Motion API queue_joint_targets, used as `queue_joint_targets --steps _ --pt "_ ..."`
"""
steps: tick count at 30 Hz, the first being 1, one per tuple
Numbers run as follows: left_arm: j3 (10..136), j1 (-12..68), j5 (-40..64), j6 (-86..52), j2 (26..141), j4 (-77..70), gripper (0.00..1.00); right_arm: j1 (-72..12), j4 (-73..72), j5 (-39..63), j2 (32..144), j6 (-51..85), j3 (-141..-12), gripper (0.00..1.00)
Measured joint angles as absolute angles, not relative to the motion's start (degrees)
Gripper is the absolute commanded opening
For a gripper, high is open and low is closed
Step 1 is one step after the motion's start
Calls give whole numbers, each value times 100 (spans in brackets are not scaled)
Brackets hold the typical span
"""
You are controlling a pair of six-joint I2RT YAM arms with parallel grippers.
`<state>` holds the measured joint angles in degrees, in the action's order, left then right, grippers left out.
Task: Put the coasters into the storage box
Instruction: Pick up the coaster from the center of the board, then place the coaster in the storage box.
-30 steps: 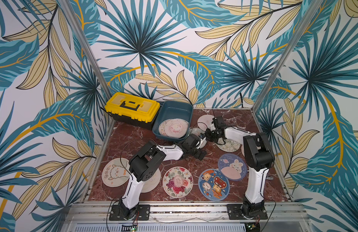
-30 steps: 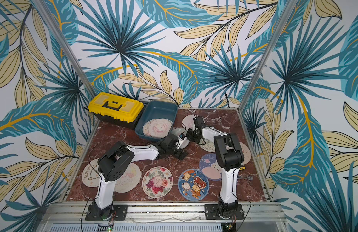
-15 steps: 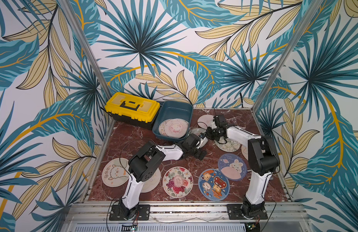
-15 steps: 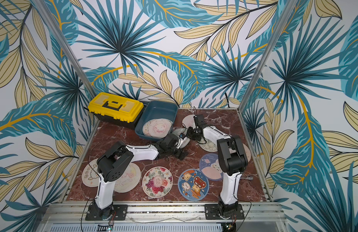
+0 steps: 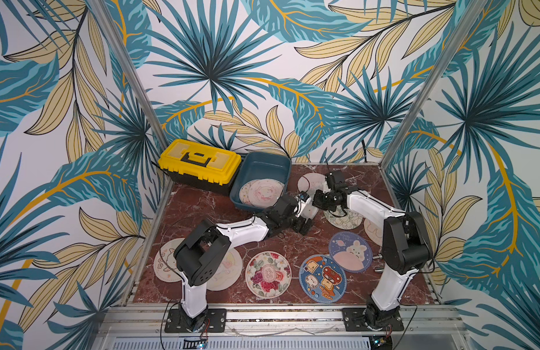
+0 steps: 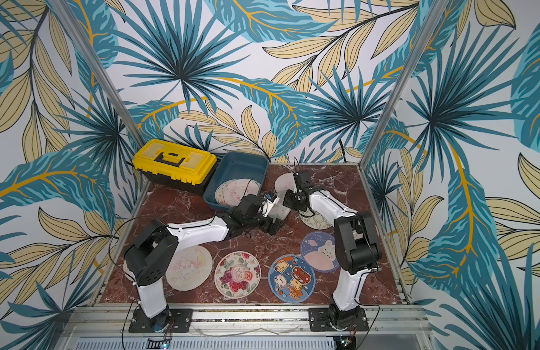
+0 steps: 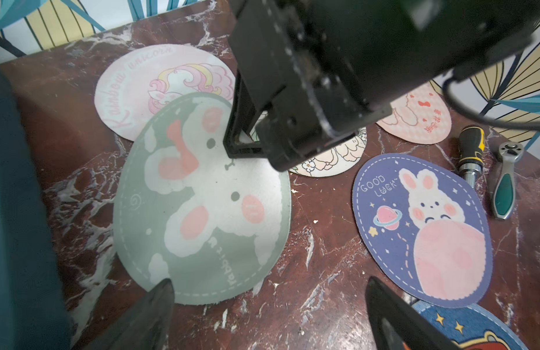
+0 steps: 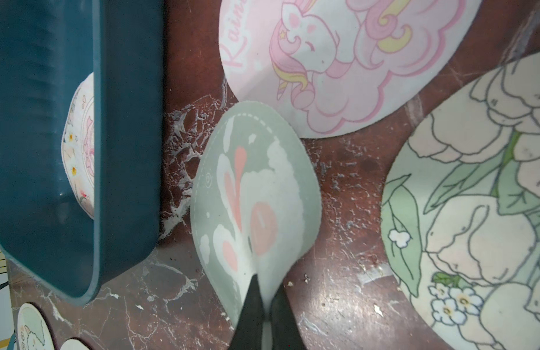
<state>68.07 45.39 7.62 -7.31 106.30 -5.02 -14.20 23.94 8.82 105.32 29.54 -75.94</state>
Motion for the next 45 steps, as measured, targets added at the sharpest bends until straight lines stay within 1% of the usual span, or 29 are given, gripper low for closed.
queue_joint_targets --steps 4,9,16,25,32,45 --pt "6681 4515 703 -805 10422 -502 98 -1507 2679 742 10532 2910 -7756 0" --pt "6466 4342 661 -1050 10119 -502 99 -1726 3037 513 10532 2801 -8296 0" --pt "6154 3938 375 -1288 9627 -508 99 -2049 3256 200 10532 2650 -8967 0" --pt "5653 3793 -49 -1466 8927 -558 99 -2628 3336 1 10698 2364 -10060 0" --pt "4991 3726 -419 -1634 8228 -589 99 -3074 3334 67 11065 2178 -10591 0" --pt "3957 3677 -1223 -1935 6869 -690 100 -3389 3055 598 11491 2010 -10956 0"
